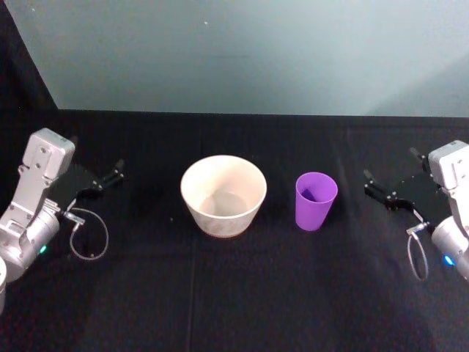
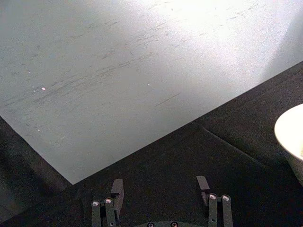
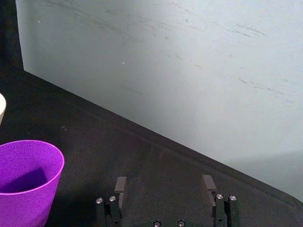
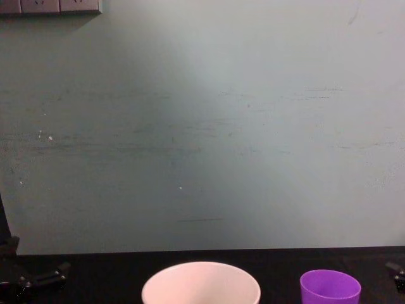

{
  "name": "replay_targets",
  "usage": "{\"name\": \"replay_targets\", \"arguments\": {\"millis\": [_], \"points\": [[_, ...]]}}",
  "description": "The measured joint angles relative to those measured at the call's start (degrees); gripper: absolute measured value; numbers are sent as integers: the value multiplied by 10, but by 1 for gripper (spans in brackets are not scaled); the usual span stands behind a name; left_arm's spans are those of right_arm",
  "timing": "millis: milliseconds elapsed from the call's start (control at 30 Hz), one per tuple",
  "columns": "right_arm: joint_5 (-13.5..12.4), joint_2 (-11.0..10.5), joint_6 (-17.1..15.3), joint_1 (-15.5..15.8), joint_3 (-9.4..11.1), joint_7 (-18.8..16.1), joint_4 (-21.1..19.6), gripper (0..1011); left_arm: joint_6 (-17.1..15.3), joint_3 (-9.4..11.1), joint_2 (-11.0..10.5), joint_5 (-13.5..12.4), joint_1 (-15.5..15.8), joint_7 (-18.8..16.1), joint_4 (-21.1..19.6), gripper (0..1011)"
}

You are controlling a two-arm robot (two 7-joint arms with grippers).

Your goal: Pick up the cup and pour the mung beans from the cup into the bowl.

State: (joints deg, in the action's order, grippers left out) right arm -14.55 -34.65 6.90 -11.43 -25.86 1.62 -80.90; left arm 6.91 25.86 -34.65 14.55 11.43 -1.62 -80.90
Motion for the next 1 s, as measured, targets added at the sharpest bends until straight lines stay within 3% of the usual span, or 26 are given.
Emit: {"name": "replay_targets", "arguments": {"millis": [1000], "points": [[0, 0, 0, 0, 0, 0, 0, 1003, 0, 0, 0, 0, 0, 0, 0, 1000]]}}
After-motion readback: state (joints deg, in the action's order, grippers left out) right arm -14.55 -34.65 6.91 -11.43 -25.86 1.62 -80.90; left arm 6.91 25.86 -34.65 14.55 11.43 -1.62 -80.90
